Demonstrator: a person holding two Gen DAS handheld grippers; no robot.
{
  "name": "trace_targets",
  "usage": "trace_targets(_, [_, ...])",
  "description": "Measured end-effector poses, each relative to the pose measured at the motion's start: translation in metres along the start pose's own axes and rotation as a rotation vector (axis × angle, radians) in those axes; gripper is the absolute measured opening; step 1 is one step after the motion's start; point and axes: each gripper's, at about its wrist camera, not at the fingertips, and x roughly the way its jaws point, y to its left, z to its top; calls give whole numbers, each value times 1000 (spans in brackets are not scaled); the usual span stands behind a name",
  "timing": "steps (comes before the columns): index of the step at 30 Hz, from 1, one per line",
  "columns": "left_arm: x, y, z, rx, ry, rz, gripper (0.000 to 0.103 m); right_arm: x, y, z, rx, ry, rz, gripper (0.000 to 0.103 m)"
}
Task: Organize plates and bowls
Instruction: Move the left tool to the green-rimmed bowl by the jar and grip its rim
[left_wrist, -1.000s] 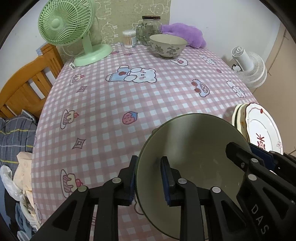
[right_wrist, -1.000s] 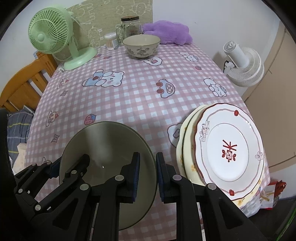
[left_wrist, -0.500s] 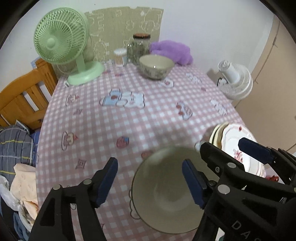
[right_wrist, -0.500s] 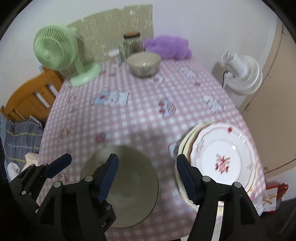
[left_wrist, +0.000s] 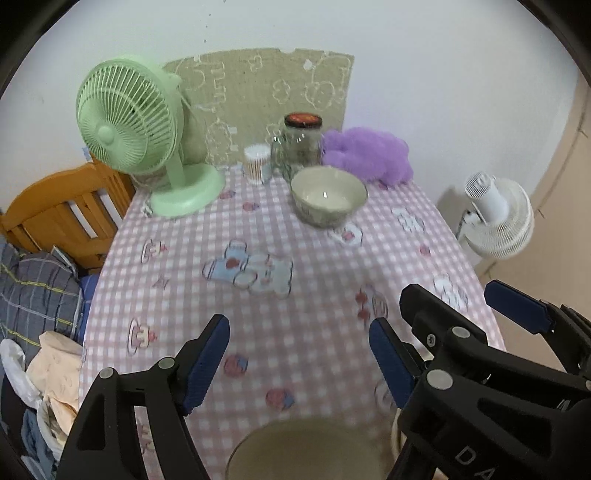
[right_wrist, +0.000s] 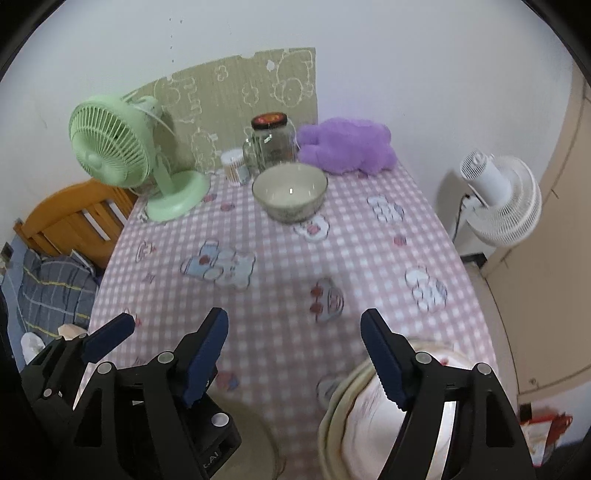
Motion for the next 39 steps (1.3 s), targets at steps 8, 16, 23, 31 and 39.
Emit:
trace_targets(8, [32, -29, 46, -78, -30, 91, 79, 33, -33, 59, -76, -25, 59, 77])
trace_targets(16, [73, -47, 93, -121, -41, 197, 79, 80, -55, 112, -102, -30, 115, 77])
trace_targets(23, [107, -40, 121, -146, -32, 238, 79, 119, -52, 143, -130, -17, 125, 77])
trace_targets(31, [164, -35, 142, -175, -12, 229, 78, 173, -43, 169, -139, -5, 93, 77])
trace_targets(39, [213, -30, 142, -161, 41, 210, 70, 223, -47, 169, -105, 43, 59, 77])
